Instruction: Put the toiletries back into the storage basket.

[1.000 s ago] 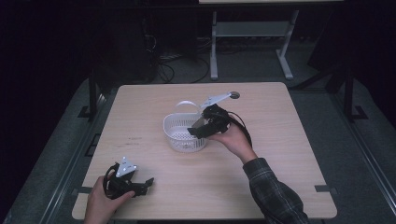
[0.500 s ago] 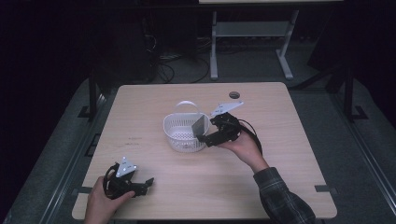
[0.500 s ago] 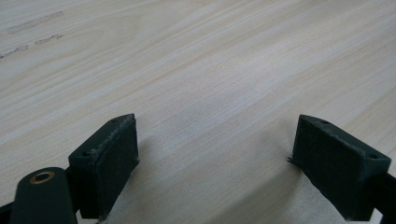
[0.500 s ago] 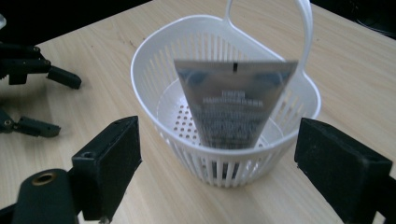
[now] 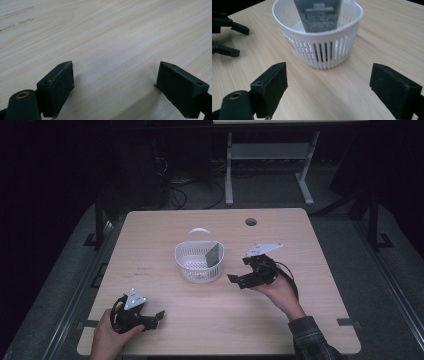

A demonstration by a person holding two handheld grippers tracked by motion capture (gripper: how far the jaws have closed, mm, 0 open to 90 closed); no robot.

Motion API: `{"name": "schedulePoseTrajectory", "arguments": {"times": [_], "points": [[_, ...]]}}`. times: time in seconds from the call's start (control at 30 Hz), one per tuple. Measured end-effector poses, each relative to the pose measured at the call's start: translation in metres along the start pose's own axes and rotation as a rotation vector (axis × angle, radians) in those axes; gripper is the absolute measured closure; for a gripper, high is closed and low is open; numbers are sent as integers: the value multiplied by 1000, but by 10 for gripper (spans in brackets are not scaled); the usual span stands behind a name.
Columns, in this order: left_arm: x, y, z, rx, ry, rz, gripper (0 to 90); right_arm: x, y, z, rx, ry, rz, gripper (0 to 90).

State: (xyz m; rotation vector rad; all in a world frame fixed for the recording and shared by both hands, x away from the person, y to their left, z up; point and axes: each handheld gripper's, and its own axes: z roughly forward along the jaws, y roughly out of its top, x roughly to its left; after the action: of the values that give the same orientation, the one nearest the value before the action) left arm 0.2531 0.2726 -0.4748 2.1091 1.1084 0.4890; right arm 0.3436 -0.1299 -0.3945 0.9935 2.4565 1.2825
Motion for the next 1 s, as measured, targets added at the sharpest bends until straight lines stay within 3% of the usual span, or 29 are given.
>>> {"name": "schedulePoseTrajectory", "arguments": {"times": [0.5,1.0], "points": [[0,0,0,-2,0,0,132,-12,-52,-36,22,-85,71,140],[0,0,0,-1,-2,4,132,-15,-97,-48,95,-156,111,90]]}}
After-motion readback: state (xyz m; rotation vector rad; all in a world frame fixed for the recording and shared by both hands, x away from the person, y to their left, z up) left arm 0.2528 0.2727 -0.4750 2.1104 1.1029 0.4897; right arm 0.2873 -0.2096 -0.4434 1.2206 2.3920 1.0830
